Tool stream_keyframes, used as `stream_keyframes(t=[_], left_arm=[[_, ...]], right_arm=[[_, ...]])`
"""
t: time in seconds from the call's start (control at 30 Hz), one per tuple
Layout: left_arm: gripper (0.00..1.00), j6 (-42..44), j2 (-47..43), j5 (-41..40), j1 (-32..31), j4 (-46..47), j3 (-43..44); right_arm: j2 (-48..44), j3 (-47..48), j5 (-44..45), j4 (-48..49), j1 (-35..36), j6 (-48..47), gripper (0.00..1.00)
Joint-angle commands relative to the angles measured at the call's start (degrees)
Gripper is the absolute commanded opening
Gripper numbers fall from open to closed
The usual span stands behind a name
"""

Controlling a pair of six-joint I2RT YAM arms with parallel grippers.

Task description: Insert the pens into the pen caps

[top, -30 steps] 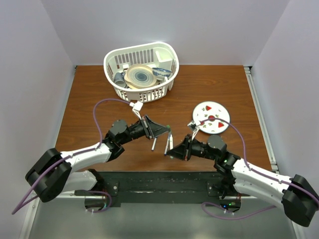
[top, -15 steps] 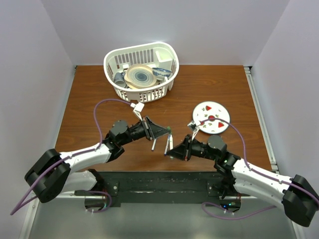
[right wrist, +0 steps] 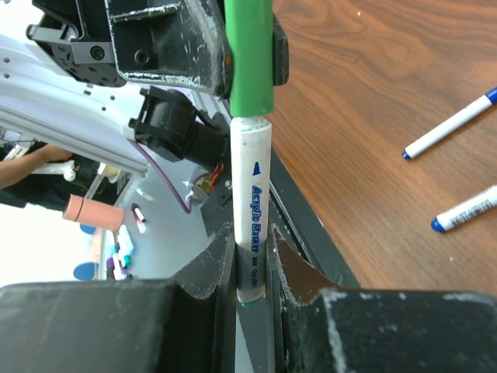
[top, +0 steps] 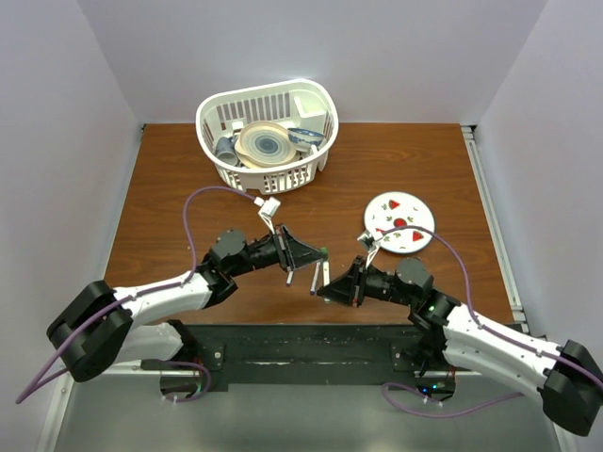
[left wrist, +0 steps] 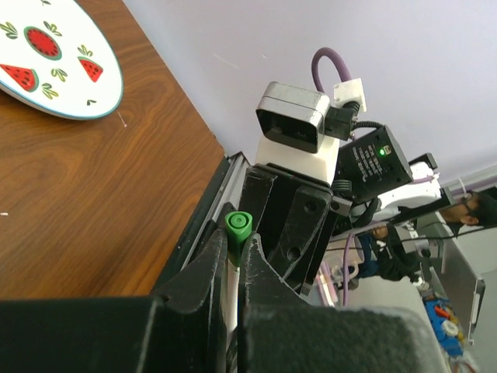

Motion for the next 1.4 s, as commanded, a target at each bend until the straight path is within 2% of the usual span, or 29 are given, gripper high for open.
stream_keyframes(t=[0.0,0.27,0.33,0.37,0.43,0.47,0.5,0.57,0.67,0.9,1.17,1.3,1.37], left_arm=[[0.00,4.08,-0.87,5.81,-2.16,-1.24,-0.86],[0.01,7.51,-0.35,10.73,-6.38,-2.29,1.77],[0.11,7.52,-1.39,10.91,-6.56,-2.64,1.86],[0.25,7.34,-2.01,10.47,-6.47,-2.65,1.69],[0.37,7.34,-4.20,9.86,-6.47,-2.56,1.69],[0.48,7.43,-5.08,8.81,-6.56,-2.64,1.60],[0.54,8.03,-5.96,8.10,-6.47,-2.91,1.51],[0.66,8.83,-8.60,6.52,-6.47,-3.08,1.51],[0.77,11.02,-11.06,5.73,-6.56,-3.26,2.38],[0.84,16.91,-11.69,4.41,-6.47,-7.37,6.25],[0.84,19.20,-8.79,2.38,-6.47,-12.14,10.73],[0.83,19.03,-7.91,1.94,-6.47,-11.18,11.09],[0.79,18.59,-7.64,1.94,-6.47,-10.12,11.09]], right_arm=[[-4.35,1.71,3.90,-3.68,0.04,-3.47,0.00],[-5.15,6.19,5.05,-9.05,0.04,-8.22,0.00],[-5.50,6.89,4.79,-10.10,0.04,-8.93,0.00],[-6.29,7.07,4.70,-10.28,0.04,-9.63,0.00],[-6.99,7.68,3.73,-11.33,0.13,-10.42,0.00],[-7.78,7.86,3.30,-11.77,0.04,-11.03,0.00],[-8.14,8.30,2.94,-12.04,0.04,-11.30,0.00],[-8.58,8.74,1.63,-13.01,0.04,-11.57,0.00],[-8.84,9.44,-0.57,-13.45,0.04,-11.48,0.00],[-8.40,9.09,-5.41,-10.03,0.04,-8.67,0.00],[-9.80,8.83,-7.52,-9.14,0.04,-7.35,0.00],[-10.34,9.00,-8.13,-9.49,-0.04,-7.35,0.00],[-10.25,8.83,-8.92,-9.23,-0.04,-7.00,0.00]])
